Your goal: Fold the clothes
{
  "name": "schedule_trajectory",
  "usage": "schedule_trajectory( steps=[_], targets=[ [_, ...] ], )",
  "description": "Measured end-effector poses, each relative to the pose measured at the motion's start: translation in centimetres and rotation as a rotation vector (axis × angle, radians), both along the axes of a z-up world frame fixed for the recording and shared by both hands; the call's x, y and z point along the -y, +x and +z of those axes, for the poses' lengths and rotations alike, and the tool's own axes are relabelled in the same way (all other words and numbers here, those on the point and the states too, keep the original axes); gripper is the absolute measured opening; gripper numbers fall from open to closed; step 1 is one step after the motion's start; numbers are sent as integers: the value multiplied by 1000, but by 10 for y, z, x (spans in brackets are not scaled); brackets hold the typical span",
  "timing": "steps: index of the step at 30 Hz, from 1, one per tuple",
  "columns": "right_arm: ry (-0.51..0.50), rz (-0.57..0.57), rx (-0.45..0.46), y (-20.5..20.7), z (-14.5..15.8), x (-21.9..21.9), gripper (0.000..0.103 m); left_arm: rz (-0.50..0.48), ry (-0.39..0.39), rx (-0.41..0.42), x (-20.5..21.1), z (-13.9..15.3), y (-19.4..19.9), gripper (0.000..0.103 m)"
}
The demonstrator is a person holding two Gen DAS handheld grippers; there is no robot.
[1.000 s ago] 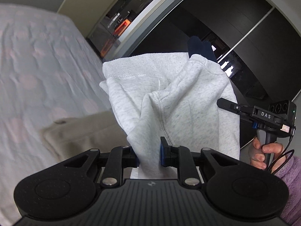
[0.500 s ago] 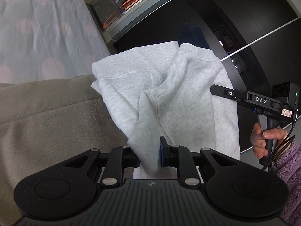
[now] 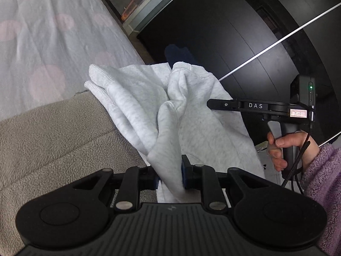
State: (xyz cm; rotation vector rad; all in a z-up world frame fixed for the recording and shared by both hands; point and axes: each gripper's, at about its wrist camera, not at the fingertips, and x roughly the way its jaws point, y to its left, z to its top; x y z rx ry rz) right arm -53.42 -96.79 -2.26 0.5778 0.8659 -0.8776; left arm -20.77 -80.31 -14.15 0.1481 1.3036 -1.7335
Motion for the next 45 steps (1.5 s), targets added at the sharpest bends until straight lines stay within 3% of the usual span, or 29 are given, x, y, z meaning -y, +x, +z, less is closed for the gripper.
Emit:
schedule_trajectory(
  steps=[2, 4, 7, 10, 16, 20, 23, 25, 32, 37, 42, 45],
  targets=[
    [-24, -31, -33, 1, 1, -3, 52, -11, 8, 4, -1, 2, 3, 23],
    [-47, -82, -47, -1, 9, -6, 54, -18, -5, 30, -5, 13, 8, 37],
    [-63, -145, -30, -11, 22, -13, 59, -2, -27, 94, -16, 29, 19, 49],
    [-74, -182, -7, -30, 33, -36, 65, 23, -31, 104, -15, 43, 34, 50],
    [-93, -278, -1, -80, 32, -96, 66, 0, -61, 151, -8, 70, 28, 51],
    [-80, -357, 90, -111, 20, -138, 67, -27, -72, 190, 1, 80, 11, 55],
    [-59, -428, 165, -136, 3, -158, 74, -19, -47, 212, 8, 76, 8, 58],
    [-43, -526, 202, -151, -10, -164, 75, 0, -27, 210, 11, 71, 12, 60],
    [82, -663, 459, -185, -61, -170, 80, 19, 15, 145, 24, 49, 28, 66],
    [115, -703, 583, -185, -85, -163, 80, 48, 69, 80, 39, 26, 34, 67],
    [152, -743, 685, -182, -105, -158, 81, 60, 55, 10, 45, 16, 33, 68],
    [137, -734, 750, -184, -104, -167, 75, 69, 49, -35, 46, 12, 30, 63]
  ],
)
